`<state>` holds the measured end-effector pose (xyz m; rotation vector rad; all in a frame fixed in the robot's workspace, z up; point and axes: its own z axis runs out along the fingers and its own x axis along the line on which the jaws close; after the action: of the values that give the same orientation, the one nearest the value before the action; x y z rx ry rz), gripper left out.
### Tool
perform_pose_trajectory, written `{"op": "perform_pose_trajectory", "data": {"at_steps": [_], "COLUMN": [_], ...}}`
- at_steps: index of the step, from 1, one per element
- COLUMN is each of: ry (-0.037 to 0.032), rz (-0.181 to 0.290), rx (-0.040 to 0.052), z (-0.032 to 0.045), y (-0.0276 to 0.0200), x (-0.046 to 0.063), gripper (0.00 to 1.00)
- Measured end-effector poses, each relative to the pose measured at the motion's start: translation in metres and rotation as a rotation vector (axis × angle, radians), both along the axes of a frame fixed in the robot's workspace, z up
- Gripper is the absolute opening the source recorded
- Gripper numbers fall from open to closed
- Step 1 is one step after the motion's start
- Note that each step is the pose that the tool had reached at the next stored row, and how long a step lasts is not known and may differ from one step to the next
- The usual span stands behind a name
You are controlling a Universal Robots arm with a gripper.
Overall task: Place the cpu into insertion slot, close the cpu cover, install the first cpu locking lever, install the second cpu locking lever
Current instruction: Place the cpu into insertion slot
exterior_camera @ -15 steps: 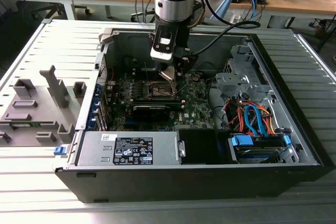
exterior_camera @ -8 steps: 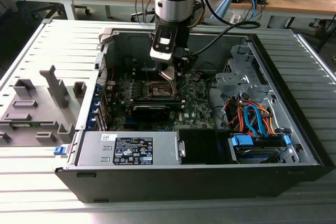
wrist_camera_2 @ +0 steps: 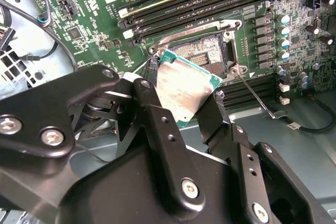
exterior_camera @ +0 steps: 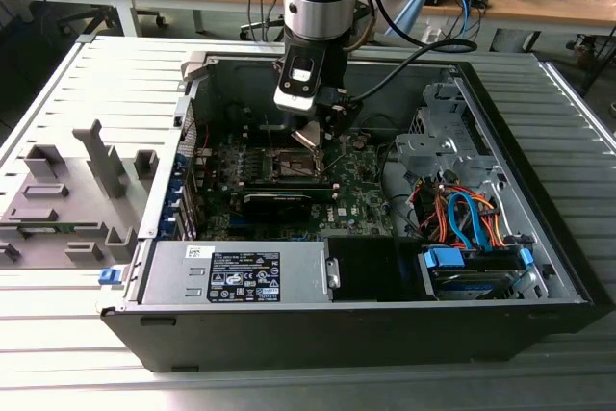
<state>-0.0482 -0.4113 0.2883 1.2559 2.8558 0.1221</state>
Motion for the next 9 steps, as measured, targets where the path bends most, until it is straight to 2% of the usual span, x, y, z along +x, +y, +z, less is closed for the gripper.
{"op": "perform_pose_trajectory", "data": {"at_steps": [9], "ry": [0.0], "rz": [-0.013], "rx": [-0.0001], "z": [0.0], "y": [0.0], "x": [0.0], "gripper": [0.54]}}
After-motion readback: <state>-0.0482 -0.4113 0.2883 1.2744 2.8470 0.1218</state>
